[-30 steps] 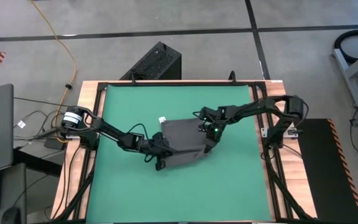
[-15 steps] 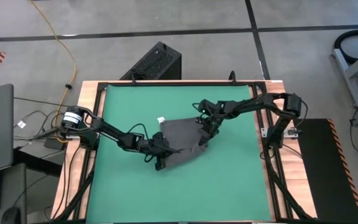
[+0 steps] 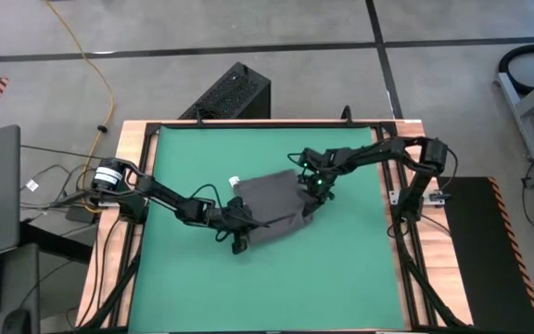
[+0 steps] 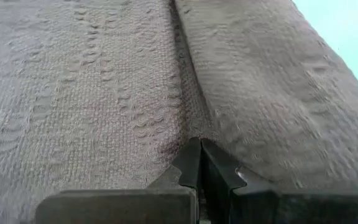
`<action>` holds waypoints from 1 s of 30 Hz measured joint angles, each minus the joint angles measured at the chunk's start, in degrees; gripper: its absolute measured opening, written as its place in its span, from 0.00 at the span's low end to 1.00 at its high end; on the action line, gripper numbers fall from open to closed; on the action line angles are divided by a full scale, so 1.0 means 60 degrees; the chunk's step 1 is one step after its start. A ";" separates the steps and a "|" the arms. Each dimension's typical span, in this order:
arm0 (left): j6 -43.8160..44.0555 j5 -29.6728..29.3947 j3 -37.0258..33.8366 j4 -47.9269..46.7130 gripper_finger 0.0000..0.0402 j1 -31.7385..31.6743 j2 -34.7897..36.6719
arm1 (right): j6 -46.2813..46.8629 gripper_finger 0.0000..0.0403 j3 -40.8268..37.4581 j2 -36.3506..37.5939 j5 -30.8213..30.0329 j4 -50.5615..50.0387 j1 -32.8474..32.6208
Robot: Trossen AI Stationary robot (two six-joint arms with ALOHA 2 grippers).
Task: Roll towel
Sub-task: Roll the microfiber towel
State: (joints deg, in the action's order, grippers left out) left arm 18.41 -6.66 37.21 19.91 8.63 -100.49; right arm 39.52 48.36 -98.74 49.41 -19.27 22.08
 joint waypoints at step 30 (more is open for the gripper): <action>-0.1727 -0.1023 0.0004 -0.1239 0.00 -0.0241 0.4499 | 0.1110 0.07 -0.0004 0.0015 -0.1658 0.0163 0.0005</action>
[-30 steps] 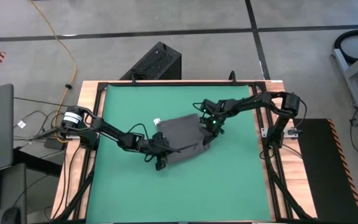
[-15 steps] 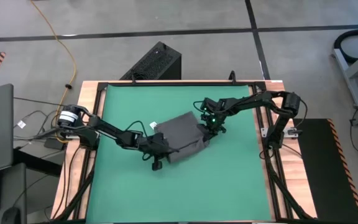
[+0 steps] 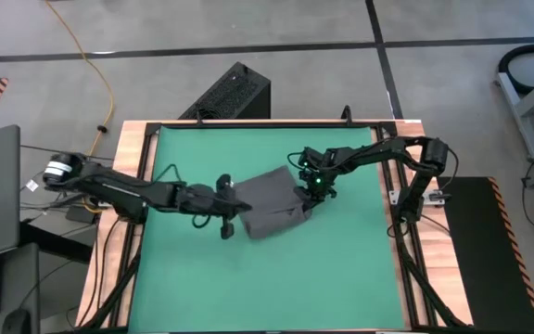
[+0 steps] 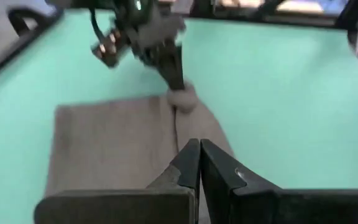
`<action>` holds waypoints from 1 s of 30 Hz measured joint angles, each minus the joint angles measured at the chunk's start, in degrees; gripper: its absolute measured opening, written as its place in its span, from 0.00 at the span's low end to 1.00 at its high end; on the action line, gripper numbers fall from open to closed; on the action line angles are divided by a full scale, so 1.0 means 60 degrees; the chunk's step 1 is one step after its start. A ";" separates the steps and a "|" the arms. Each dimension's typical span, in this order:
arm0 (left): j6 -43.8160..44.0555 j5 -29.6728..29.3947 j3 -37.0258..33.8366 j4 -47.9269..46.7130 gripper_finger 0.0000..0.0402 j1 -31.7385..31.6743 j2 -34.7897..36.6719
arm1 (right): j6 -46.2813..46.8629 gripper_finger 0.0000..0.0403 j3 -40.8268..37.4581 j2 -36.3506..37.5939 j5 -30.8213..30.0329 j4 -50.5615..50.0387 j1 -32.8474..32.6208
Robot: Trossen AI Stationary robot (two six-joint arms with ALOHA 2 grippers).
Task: Roll towel
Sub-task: Roll the microfiber towel
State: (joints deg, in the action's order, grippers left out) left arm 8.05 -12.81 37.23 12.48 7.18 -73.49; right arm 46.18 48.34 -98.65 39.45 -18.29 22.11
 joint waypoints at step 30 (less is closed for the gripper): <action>-0.2823 0.2977 0.3915 -0.2286 0.00 -0.0338 -0.4341 | -0.0954 0.07 -0.0004 -0.0007 -0.0192 0.0107 -0.0055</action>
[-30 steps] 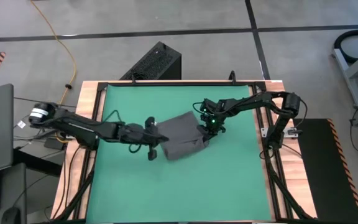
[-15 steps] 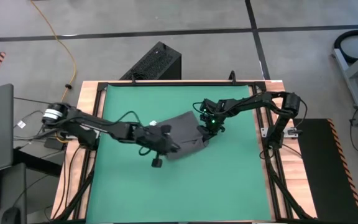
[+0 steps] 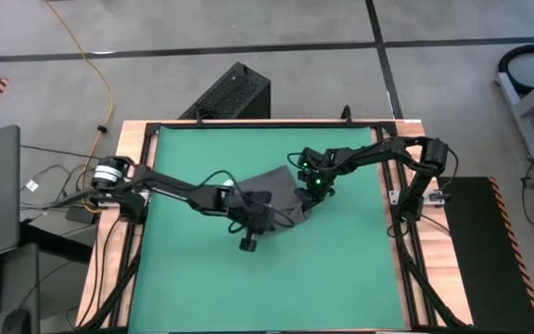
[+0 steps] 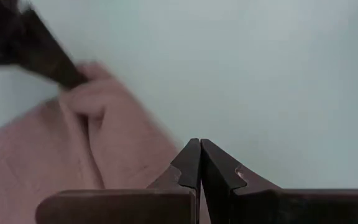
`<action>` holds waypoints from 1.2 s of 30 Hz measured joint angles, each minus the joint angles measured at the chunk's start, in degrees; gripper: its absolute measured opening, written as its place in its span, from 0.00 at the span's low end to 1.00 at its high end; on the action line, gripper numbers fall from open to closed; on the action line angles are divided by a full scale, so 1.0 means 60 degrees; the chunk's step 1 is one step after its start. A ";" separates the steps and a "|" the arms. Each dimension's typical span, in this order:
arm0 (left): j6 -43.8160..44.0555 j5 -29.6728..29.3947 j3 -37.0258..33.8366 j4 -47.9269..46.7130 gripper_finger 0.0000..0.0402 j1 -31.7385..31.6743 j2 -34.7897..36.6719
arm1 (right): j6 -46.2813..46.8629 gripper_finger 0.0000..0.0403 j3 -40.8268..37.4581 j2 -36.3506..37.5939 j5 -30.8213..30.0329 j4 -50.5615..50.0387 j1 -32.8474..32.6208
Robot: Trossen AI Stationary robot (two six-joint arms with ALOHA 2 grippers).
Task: Roll towel
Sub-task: Roll the microfiber towel
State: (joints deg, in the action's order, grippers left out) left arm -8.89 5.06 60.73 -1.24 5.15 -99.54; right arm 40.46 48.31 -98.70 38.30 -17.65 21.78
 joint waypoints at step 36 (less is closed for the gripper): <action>0.2598 -0.1460 -0.1118 -0.0404 0.00 0.0278 -0.0478 | -0.2639 0.46 0.0004 0.1209 -0.1043 0.1101 0.0050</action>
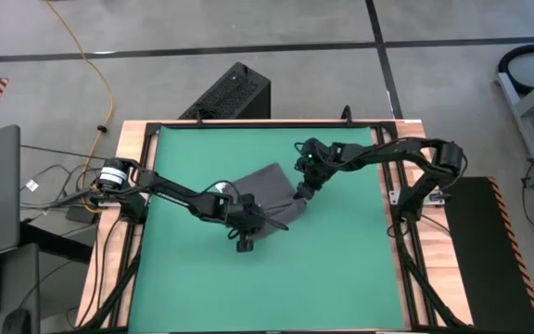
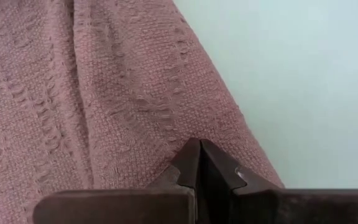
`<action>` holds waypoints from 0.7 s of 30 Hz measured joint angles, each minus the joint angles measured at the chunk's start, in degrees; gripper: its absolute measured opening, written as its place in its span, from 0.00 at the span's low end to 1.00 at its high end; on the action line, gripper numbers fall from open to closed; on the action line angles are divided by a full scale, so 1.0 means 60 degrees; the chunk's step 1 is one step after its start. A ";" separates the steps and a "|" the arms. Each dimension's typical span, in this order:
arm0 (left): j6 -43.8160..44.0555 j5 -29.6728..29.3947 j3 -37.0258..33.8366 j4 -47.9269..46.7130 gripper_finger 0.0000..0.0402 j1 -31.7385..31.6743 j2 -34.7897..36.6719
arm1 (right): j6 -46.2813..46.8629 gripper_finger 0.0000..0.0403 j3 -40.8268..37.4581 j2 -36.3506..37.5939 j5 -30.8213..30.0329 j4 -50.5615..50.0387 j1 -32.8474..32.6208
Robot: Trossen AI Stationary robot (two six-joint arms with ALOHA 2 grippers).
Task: Roll towel
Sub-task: Roll the microfiber towel
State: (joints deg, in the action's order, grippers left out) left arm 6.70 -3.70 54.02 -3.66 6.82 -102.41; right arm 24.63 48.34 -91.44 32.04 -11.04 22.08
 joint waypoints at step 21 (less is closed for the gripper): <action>-0.0508 0.0511 0.0004 -0.0711 0.00 0.0383 0.0058 | -0.6646 0.28 0.0008 0.1128 -0.2128 0.1632 -0.1578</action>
State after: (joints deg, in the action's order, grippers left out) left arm 3.65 -0.64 54.04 -7.92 9.12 -102.06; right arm -15.25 48.38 -84.67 19.28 -1.25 12.61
